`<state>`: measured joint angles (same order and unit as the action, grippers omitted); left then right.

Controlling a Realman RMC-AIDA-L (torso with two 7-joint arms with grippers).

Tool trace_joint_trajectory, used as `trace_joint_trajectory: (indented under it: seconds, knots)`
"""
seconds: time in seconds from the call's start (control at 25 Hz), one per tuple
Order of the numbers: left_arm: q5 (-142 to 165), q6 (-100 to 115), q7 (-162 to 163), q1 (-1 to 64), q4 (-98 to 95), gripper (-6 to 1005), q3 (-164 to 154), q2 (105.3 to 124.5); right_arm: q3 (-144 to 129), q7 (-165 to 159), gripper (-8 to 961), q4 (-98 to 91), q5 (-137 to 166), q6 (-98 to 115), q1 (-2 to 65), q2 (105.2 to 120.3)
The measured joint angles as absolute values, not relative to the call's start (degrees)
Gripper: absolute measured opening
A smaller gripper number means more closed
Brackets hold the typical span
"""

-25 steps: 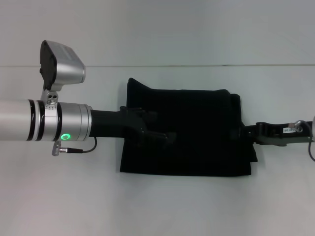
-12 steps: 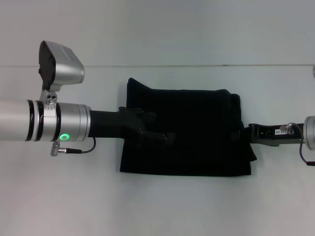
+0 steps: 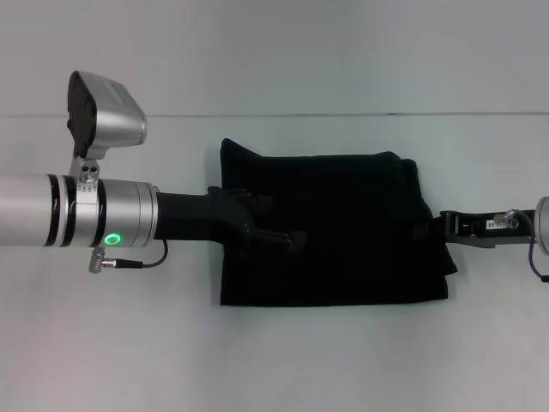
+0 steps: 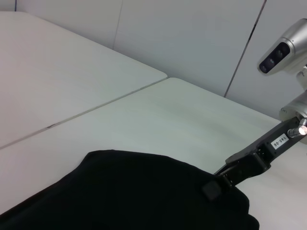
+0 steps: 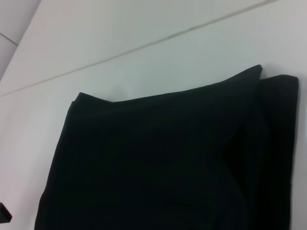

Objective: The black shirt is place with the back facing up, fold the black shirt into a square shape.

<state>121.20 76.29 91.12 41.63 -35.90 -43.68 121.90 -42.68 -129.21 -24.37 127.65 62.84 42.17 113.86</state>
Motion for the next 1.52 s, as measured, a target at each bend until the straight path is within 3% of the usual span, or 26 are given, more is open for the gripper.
trace_joint_trajectory:
  seconds: [0.64,0.88,1.08,1.32,1.52]
  knots:
    - [121.1,76.2,91.2,41.7,-35.9,934,-43.6,121.96,-43.1,-127.6,58,-26.1,127.7,65.1,41.5,113.38]
    - [120.1,76.0,91.3,42.1,-37.3,934,-42.2,121.83,-41.7,-127.1,245,-32.2,127.5,65.9,37.8,113.73]
    - [117.8,75.9,91.3,42.1,-38.9,934,-41.7,121.74,-37.9,-124.6,494,-37.5,126.2,69.4,34.6,113.77]
    - [115.6,73.4,90.6,42.8,-39.5,934,-41.1,121.55,-31.9,-110.9,624,-39.2,115.7,75.2,33.2,113.85]
    - [115.6,70.1,87.0,43.8,-38.9,934,-41.4,121.55,-31.6,-96.8,733,-39.0,110.8,75.2,34.0,114.93]
